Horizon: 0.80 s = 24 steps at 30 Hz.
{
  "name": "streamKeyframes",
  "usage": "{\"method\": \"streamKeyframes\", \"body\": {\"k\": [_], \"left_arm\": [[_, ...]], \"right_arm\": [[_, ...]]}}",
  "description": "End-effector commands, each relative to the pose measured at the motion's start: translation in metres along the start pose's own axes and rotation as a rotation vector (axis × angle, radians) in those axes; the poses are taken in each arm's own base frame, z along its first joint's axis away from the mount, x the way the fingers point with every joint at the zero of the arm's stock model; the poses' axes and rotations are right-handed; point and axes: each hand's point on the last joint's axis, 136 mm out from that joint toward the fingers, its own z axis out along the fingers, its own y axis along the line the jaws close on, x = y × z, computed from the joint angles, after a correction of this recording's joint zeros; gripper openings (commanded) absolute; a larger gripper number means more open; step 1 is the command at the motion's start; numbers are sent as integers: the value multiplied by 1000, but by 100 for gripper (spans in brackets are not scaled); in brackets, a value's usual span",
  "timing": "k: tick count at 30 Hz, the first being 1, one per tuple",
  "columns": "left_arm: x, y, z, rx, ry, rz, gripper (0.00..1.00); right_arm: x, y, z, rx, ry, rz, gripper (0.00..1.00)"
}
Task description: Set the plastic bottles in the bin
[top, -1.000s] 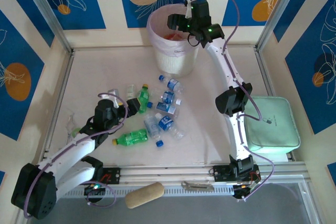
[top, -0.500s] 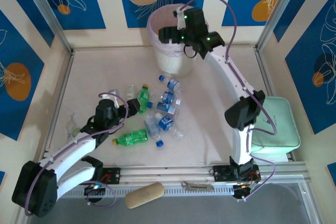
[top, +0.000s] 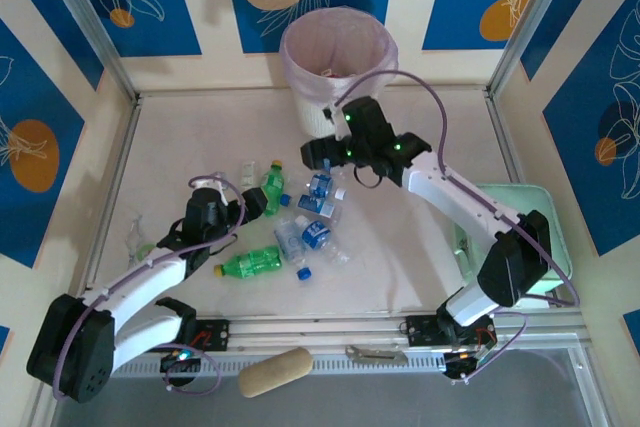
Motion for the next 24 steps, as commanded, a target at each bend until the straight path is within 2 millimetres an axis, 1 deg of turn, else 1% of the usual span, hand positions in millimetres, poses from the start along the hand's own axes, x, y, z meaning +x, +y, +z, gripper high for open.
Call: {"method": "streamKeyframes", "body": {"k": [1,7,11,14,17,20,24], "left_arm": [[-16,-12,2,41,-39,-49,100],[-19,-9,10,40,-47,-110,100],[-23,-8,14,48,-52,-139,100],[-25,-9,16,49,-50,-142,100],[-26,-10,16,53,-49,-141,100],[-27,-12,16,54,-45,-131,100],[-28,-13,16,55,-39,-118,100]], "right_arm": [[30,13,-5,-58,45,85,92],[95,28,-2,-85,141,191,89],[137,34,1,-46,226,224,86],[163,36,1,13,286,207,86],[180,34,1,76,344,171,86],[195,31,5,142,406,133,85],[205,30,13,195,458,75,84]]}}
